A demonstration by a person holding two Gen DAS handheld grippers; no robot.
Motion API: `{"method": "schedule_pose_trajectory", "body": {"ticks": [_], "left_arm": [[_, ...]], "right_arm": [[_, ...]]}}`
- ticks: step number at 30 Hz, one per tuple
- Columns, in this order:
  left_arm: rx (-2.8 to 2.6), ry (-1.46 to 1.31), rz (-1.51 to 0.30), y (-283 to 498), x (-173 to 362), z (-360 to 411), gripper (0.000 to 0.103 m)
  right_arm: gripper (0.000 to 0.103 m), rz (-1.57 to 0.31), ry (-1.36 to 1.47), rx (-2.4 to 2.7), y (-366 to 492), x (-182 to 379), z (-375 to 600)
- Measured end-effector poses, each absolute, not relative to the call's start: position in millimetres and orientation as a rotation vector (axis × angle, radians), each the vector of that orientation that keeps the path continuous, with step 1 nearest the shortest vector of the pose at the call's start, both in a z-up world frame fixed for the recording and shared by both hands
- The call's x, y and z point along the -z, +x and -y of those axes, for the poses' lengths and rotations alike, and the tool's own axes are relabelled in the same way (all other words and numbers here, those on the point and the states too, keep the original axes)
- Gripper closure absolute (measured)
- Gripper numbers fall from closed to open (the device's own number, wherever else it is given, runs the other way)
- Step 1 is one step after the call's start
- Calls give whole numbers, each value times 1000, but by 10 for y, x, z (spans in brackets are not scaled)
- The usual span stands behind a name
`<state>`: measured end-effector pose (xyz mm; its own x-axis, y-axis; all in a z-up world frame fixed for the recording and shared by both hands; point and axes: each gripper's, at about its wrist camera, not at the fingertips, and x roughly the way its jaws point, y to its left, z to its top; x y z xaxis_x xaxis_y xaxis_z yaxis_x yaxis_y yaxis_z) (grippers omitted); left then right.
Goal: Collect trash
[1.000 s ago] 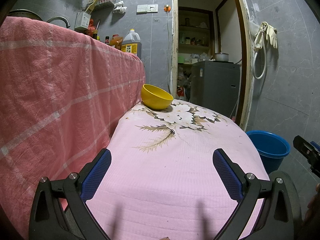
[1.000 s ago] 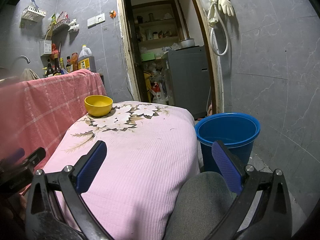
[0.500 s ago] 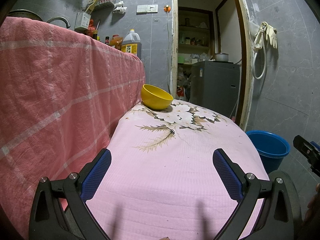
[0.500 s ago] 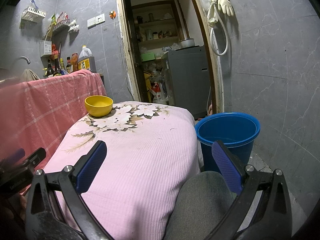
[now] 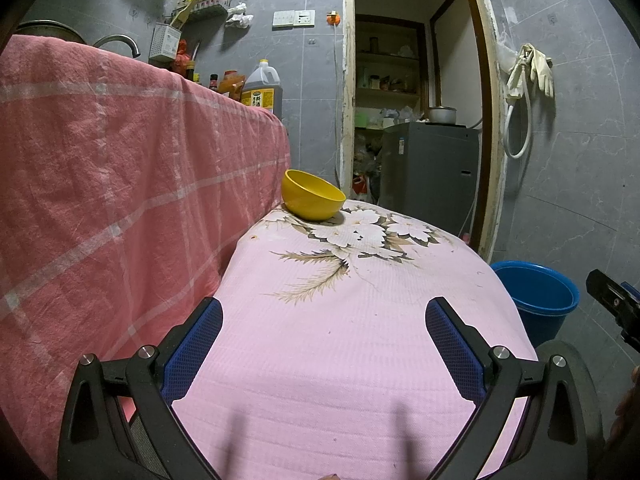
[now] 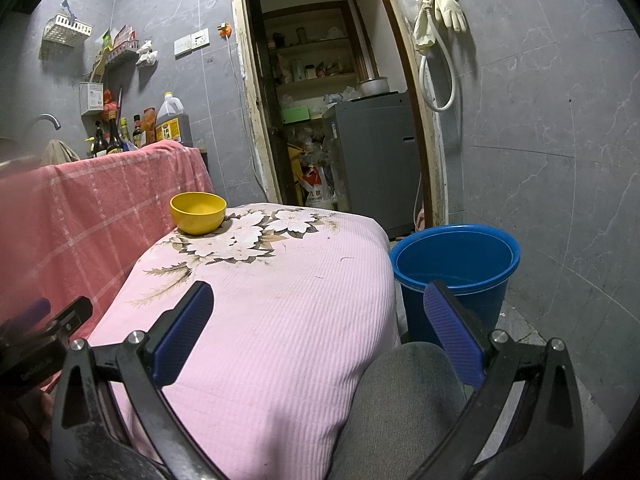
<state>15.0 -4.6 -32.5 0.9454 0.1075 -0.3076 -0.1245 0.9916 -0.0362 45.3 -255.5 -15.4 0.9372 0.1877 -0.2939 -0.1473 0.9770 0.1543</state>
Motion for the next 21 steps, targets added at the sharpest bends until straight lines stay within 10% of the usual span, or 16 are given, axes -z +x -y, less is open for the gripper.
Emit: {"method": "schedule_pose_trajectory", "body": {"ticks": [21], "left_arm": [[-133, -45, -312, 119, 382, 37, 4]], "right_arm": [[0, -314, 133, -171, 445, 152, 2539]]}}
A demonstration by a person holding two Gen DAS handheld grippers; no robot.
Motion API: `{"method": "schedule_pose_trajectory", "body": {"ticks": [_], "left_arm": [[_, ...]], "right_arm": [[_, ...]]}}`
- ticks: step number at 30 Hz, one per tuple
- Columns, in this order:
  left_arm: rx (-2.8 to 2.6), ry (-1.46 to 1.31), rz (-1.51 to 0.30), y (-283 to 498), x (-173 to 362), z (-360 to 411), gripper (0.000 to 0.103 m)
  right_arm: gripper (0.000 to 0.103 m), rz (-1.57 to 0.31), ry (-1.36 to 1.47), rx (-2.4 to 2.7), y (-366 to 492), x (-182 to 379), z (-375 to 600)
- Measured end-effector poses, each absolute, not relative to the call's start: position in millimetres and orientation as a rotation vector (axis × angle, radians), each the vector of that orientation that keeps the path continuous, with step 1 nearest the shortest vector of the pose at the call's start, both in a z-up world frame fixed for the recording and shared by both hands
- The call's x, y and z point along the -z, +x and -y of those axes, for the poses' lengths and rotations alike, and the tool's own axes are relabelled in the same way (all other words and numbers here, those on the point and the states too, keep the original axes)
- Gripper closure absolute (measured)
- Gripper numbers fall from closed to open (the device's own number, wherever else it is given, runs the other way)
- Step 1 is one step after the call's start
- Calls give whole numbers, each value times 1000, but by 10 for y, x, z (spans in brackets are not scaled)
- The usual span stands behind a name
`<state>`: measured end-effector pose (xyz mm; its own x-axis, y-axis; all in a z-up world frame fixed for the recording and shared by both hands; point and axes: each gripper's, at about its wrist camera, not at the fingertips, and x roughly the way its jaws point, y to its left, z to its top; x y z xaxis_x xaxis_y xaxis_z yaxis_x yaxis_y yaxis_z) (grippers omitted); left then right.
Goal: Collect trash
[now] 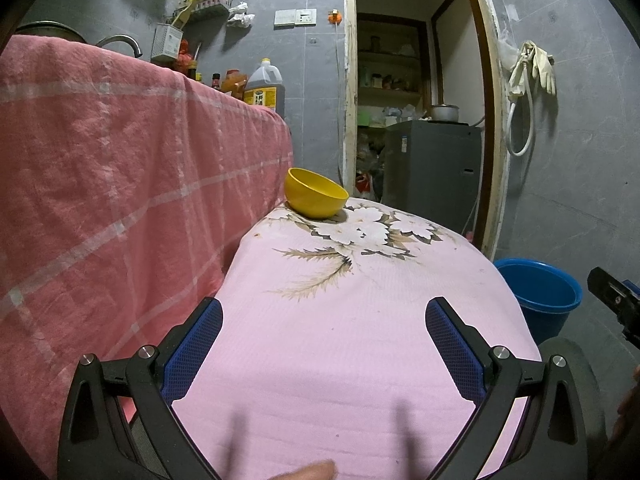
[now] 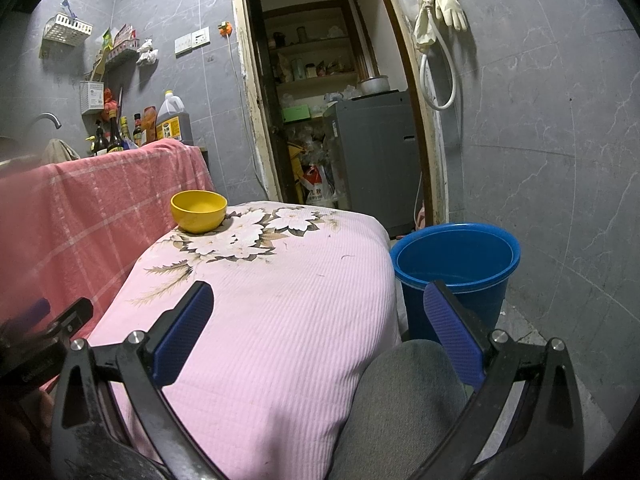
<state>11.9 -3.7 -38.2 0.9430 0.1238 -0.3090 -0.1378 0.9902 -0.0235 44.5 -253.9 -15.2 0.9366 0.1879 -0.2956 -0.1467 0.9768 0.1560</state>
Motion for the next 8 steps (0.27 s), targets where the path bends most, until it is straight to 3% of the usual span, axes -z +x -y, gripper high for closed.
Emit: {"method": "schedule_pose_trajectory", "body": {"ticks": [8], "left_arm": [[-138, -46, -318, 126, 387, 23, 4]], "right_arm": [[0, -316, 132, -172, 420, 139, 2514]]}}
